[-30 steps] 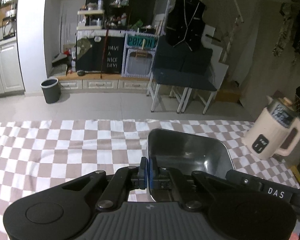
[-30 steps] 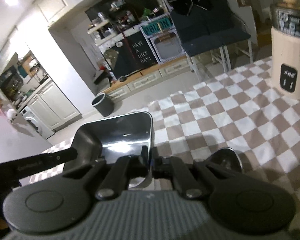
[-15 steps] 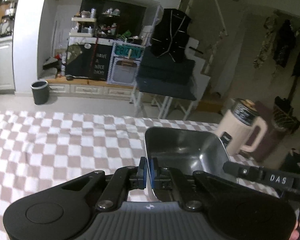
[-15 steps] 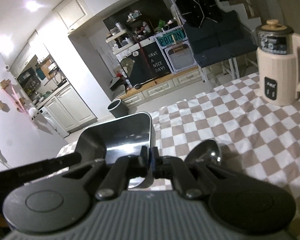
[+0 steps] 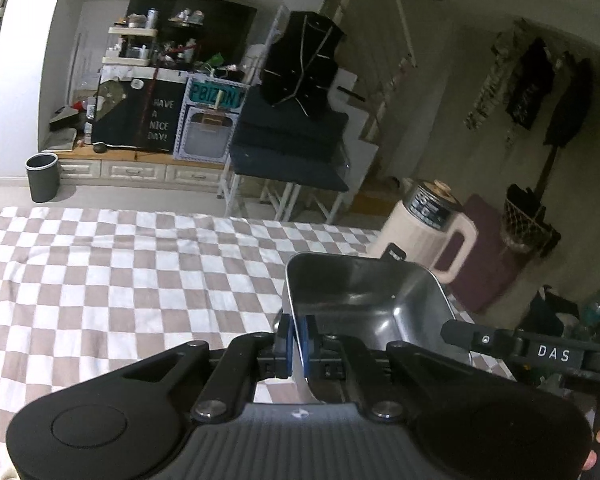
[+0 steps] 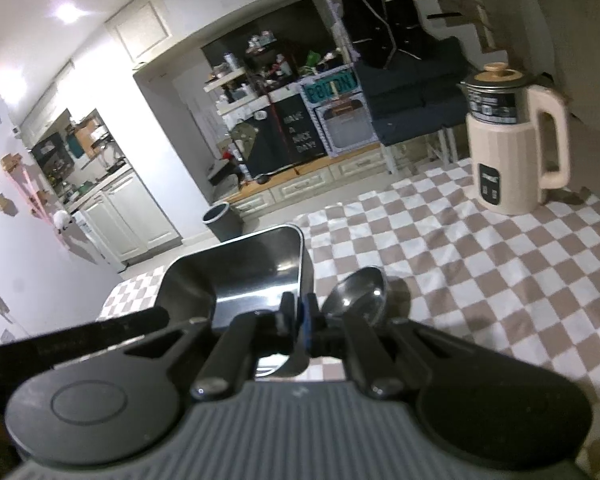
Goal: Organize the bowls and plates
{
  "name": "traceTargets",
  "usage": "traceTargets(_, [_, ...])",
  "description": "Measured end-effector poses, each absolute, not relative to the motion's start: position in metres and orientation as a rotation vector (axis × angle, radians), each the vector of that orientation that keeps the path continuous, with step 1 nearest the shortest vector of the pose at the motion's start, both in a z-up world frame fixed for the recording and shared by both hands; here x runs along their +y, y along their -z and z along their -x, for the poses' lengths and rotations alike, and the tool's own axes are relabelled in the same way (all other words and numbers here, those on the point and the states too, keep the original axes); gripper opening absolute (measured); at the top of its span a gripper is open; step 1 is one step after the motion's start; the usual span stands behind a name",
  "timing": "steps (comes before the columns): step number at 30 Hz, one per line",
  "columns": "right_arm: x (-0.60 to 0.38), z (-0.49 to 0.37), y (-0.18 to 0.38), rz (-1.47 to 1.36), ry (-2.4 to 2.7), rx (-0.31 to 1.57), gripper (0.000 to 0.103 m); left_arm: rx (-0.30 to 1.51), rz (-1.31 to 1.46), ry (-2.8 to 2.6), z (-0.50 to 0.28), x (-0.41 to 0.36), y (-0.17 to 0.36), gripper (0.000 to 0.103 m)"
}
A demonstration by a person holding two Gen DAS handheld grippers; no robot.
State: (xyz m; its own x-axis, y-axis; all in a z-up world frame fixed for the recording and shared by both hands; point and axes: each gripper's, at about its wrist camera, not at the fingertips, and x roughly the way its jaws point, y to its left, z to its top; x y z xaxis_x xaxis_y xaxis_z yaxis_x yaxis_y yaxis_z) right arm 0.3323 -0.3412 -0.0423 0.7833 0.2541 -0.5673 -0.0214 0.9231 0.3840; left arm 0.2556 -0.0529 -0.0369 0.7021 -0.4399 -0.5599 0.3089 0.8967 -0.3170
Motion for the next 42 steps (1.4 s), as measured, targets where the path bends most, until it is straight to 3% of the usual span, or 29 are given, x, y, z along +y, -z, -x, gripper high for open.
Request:
traceTargets(11, [-0.34, -0.329, 0.048, -0.316, -0.062, 0.765, 0.006, 0.823, 0.224, 0.465, -0.268, -0.069, 0.075, 0.005])
traceTargets(42, [-0.356, -0.335, 0.1, -0.162, 0.056, 1.052, 0.011, 0.971, -0.098, 0.563, -0.264, -0.145, 0.134, 0.01])
